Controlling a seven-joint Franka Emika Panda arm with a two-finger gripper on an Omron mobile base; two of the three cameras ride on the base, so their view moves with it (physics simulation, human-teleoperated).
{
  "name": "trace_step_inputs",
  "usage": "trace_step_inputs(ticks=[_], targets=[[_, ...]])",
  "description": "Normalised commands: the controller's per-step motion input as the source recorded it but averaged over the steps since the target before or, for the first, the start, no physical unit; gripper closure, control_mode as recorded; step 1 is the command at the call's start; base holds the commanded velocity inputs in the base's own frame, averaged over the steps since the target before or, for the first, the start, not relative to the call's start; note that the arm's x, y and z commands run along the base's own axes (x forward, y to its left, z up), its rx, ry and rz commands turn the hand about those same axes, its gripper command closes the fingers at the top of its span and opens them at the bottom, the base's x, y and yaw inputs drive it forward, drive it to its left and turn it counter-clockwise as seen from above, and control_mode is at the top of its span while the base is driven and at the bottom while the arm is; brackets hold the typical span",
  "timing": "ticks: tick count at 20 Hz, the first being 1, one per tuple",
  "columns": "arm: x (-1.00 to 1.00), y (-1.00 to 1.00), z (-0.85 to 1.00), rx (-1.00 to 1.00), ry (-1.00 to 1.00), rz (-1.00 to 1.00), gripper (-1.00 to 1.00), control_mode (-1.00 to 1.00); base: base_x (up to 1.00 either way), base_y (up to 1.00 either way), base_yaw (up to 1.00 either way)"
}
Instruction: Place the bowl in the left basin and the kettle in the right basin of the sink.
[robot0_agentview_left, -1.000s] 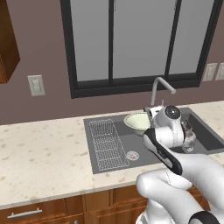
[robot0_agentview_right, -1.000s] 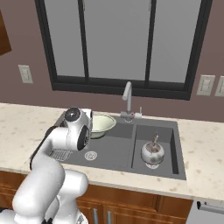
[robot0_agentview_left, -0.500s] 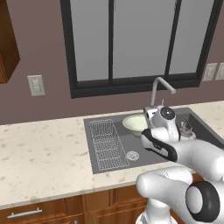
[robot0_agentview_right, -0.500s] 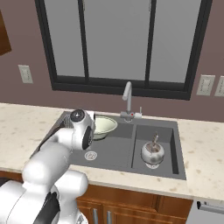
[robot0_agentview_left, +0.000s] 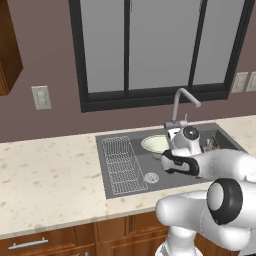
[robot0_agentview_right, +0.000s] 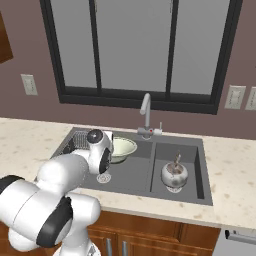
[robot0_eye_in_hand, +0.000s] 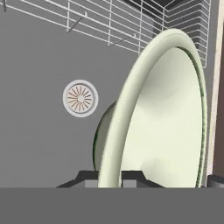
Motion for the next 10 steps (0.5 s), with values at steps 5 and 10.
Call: trace_step_inputs(ticks=[5,10], targets=[[0.3,-0.02,-0.44,0.0,0.0,0.0,1.0,-1.0,0.0,0.0,0.0],[0.38,0.0,-0.3,0.0,0.0,0.0,1.0,-1.0,0.0,0.0,0.0]])
